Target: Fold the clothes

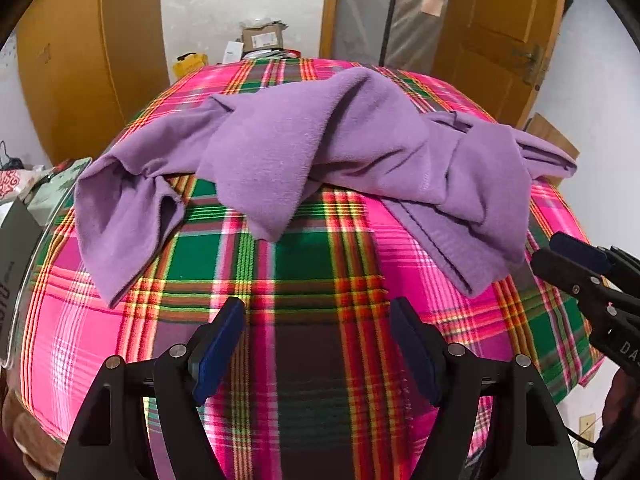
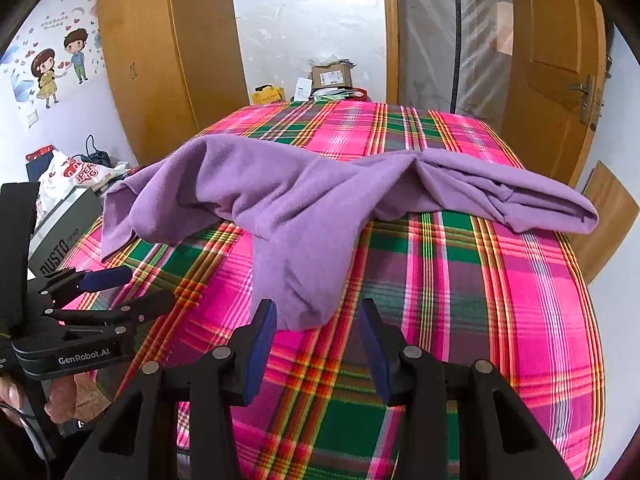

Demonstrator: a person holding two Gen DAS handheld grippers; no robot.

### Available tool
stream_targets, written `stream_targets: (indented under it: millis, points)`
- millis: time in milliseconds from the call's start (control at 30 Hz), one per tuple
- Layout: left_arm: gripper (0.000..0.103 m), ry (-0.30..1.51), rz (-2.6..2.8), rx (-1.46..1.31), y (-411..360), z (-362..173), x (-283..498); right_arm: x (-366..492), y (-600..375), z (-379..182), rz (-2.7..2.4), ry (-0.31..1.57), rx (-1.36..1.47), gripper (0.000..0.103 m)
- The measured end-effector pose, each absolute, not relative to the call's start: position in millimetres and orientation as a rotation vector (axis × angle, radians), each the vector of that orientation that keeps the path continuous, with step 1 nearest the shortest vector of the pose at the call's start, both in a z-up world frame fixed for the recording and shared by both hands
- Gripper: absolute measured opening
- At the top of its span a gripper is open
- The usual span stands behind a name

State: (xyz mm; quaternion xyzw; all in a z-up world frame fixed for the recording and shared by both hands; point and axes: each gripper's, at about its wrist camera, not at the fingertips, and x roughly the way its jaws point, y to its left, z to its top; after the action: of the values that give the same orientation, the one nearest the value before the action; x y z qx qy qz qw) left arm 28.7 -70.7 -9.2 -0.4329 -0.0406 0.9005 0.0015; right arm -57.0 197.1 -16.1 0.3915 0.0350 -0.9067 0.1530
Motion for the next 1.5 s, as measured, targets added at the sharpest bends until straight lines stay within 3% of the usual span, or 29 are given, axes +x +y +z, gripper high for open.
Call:
stream_targets:
  millis: [500,1000,1200,1233,1267,1333,1500]
  points:
    - [0.077,-0.164,2.828,-1.366,-79,-15,14,-87,173,-8,-2.554,0.207,1.084,0.043]
    - [0.077,-0.259,2.902,-1.331,-125,-12,12,-160,90,7,-2.268,0.634,0.914,0.045]
    - [0.077,-0.298,2.905,-1.346,-140,-15,9,-183,49,-7,-2.08,0.768,0.942,0.052]
    - [0.077,-0.305,2.905,-1.351,-141,-15,8,-190,48,-8,-2.075,0.731,0.964,0.046]
    - [0.077,-0.31,2.906,-1.355,-138,-15,6,-198,46,-8,-2.071,0.694,0.985,0.031]
    - [0.077,-0.317,2.905,-1.357,-140,-15,4,-207,53,-2,-2.091,0.6,0.977,0.02]
    - [0.077,-0.311,2.899,-1.359,-138,-15,2,-237,90,23,-2.228,0.291,0.947,0.016]
